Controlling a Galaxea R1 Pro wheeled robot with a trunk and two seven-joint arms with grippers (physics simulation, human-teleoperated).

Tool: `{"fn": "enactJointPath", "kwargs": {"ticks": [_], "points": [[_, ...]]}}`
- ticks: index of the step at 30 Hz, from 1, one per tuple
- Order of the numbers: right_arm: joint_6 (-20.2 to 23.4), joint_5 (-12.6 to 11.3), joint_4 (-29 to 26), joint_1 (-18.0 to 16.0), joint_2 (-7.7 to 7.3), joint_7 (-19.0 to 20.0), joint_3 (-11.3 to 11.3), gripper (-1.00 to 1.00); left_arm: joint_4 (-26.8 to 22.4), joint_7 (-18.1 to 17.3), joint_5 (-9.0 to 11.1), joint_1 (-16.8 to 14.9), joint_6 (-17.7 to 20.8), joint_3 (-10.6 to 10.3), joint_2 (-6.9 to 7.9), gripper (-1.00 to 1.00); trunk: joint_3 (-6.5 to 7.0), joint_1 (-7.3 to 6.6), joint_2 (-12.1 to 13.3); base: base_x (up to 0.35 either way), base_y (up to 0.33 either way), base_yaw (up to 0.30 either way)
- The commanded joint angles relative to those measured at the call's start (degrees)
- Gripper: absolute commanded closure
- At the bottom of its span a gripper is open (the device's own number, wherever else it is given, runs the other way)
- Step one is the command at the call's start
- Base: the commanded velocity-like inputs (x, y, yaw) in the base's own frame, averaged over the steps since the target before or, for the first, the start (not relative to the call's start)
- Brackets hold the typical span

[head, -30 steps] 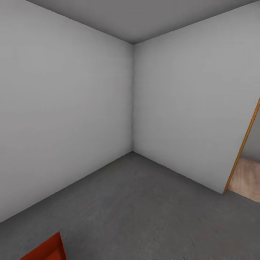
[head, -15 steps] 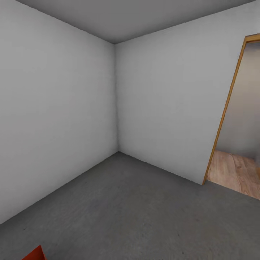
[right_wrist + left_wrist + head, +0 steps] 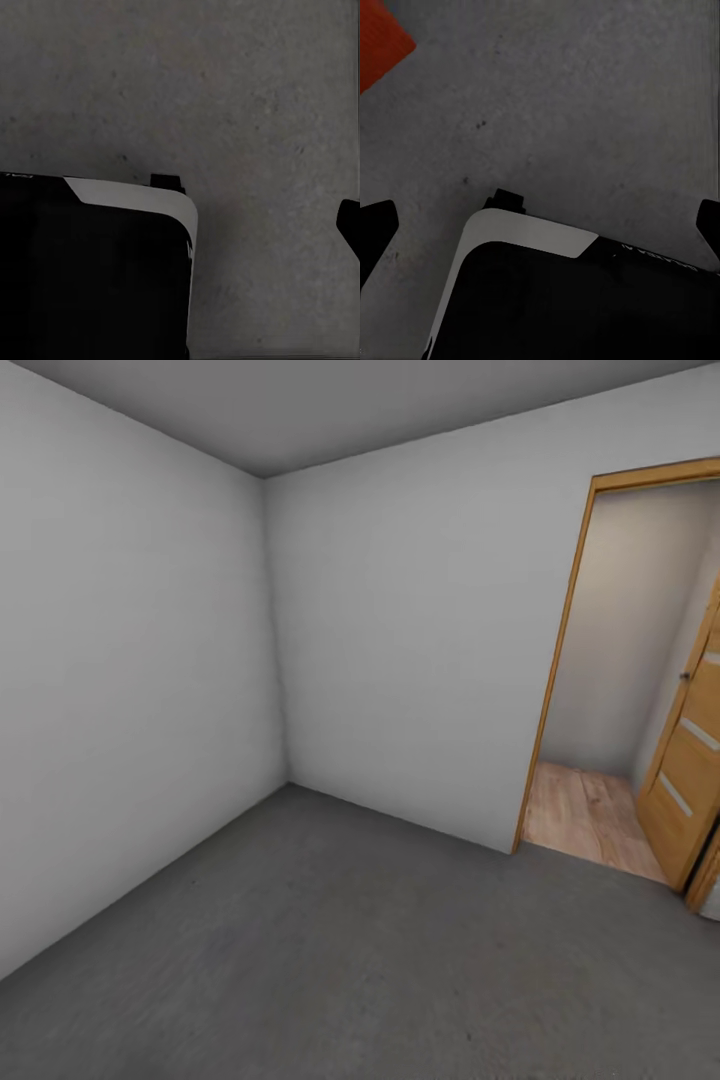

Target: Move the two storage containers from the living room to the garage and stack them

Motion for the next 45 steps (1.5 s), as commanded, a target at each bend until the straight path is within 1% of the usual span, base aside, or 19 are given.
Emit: {"fn": "enactJointPath", "kwargs": {"ticks": [1, 45], "points": [[-0.3, -0.4, 0.2, -0.1, 0.04, 0.0, 0.5, -1.0, 0.0, 0.1, 0.4, 0.0, -0.1, -0.5, 0.01, -1.0, -0.08, 0.01, -0.1, 0.0, 0.0, -0.293], [-0.2, -0.5, 0.2, -0.1, 0.04, 0.0, 0.4, -1.0, 0.0, 0.1, 0.4, 0.0, -0.1, -0.5, 0.01, -1.0, -0.08, 0.01, -0.1, 0.0, 0.0, -0.293]]}}
